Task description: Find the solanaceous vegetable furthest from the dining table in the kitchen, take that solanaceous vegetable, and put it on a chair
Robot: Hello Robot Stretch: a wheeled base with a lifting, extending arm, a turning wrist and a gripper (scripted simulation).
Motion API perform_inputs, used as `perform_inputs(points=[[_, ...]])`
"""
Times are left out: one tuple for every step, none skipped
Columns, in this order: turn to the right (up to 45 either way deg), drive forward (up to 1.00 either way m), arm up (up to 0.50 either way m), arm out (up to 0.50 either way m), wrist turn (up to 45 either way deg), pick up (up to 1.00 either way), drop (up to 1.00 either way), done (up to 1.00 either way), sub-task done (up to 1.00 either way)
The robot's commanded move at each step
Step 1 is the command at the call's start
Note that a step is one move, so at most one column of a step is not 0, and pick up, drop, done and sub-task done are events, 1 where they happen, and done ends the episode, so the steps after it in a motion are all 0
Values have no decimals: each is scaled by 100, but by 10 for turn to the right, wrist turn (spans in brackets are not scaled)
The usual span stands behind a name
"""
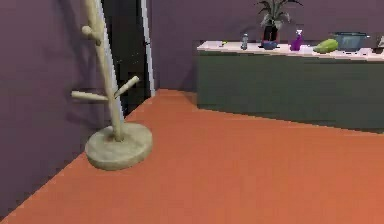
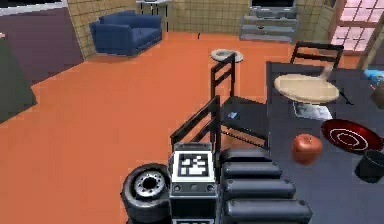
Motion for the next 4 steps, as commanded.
perform_inputs(points=[[-450, 0, 0, 0, 0, 0, 0, 0, 0], [-270, 0, 0, 0, 0, 0, 0, 0, 0], [450, 0, 0, 0, 0, 0, 0, 0, 0], [450, 0, 0, 0, 0, 0, 0, 0, 0]])
